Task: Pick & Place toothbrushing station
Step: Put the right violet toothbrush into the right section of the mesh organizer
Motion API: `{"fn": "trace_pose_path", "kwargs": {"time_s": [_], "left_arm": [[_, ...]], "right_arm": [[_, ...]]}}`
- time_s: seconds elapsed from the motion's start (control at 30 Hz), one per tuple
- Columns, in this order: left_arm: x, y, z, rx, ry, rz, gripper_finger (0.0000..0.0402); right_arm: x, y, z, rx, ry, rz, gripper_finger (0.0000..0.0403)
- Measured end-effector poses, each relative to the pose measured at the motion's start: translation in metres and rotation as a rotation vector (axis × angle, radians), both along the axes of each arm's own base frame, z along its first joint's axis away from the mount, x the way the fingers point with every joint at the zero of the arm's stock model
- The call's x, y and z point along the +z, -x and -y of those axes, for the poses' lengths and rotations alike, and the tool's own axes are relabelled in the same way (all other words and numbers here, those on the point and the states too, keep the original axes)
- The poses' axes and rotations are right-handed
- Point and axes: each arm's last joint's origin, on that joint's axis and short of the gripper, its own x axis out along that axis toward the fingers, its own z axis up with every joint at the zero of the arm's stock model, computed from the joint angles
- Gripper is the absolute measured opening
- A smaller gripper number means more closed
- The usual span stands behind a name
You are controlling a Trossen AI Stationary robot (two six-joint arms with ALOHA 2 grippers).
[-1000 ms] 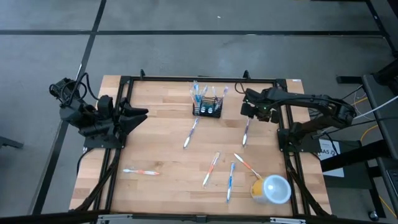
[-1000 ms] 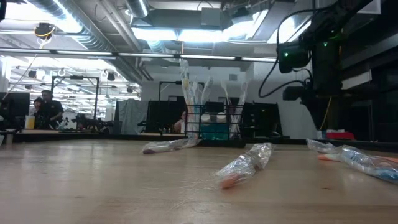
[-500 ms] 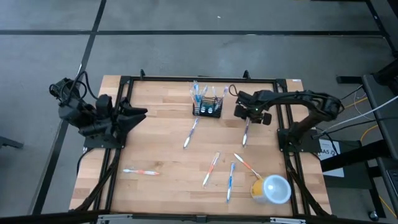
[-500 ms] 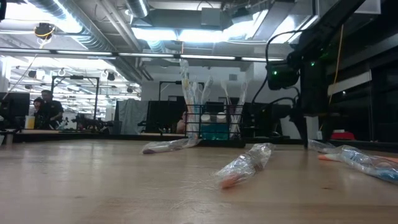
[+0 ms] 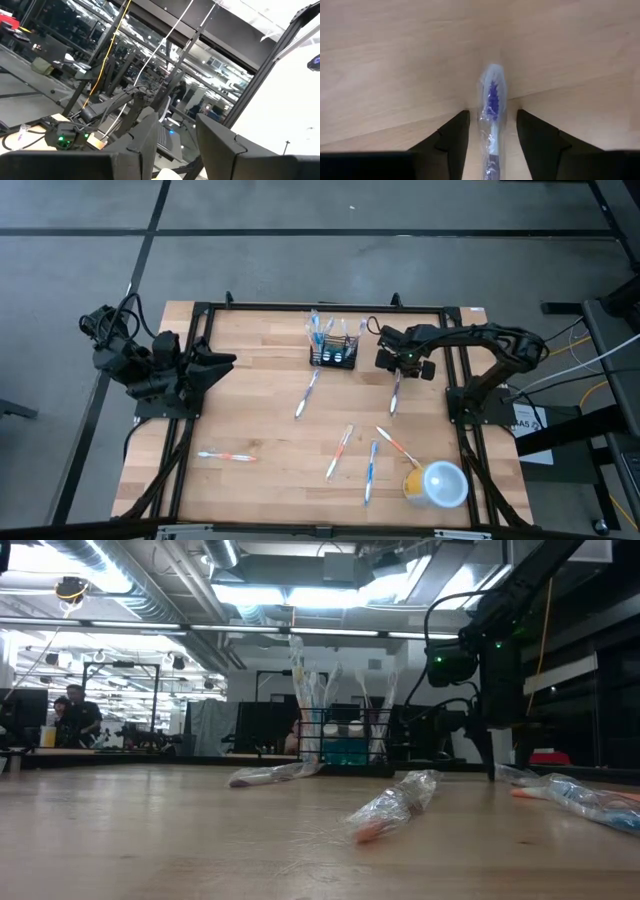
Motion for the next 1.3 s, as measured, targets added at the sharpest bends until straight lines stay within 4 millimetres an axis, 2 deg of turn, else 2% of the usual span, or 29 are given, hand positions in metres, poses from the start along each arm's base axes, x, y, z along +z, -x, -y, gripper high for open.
{"fn": "trace_pose_path", "kwargs": {"time_s": [0.13,0.3,0.43,0.5,0.63,0.77,0.93,1.07,1.17,1.3], "left_arm": [[0.0,0.0,0.0,-0.002,0.01,0.002,0.0127],[0.0,0.0,0.0,-0.006,0.023,0.005,0.0127],[0.0,0.0,0.0,-0.006,0.023,0.005,0.0127],[0.0,0.0,0.0,-0.011,0.022,0.006,0.0127],[-0.001,-0.001,0.001,-0.011,0.018,0.003,0.0127],[-0.002,-0.003,0.003,-0.013,0.012,-0.002,0.0127],[-0.005,-0.009,0.008,-0.011,-0.014,-0.024,0.0127],[-0.011,-0.018,0.016,-0.015,-0.055,-0.061,0.0127],[-0.016,-0.025,0.023,-0.022,-0.079,-0.083,0.0127],[-0.025,-0.037,0.034,-0.014,-0.102,-0.122,0.0127]], "right_arm": [[0.0,0.0,0.001,-0.003,0.022,-0.005,0.0124],[0.0,-0.001,0.003,0.013,0.054,0.001,0.0025],[0.005,-0.001,0.004,0.011,0.109,0.021,0.0014],[0.011,-0.004,0.008,0.007,0.239,0.039,0.0008],[0.044,-0.003,0.008,-0.025,0.449,0.152,0.0004],[0.089,0.007,-0.002,-0.09,0.728,0.262,0.0003],[0.147,0.012,-0.032,-0.095,1.153,0.431,0.0001],[0.188,0.001,-0.064,0.037,1.439,0.496,0.0001],[0.199,-0.01,-0.084,0.136,1.532,0.491,0.0001],[0.191,-0.034,-0.102,0.25,1.586,0.445,0.0]]}}
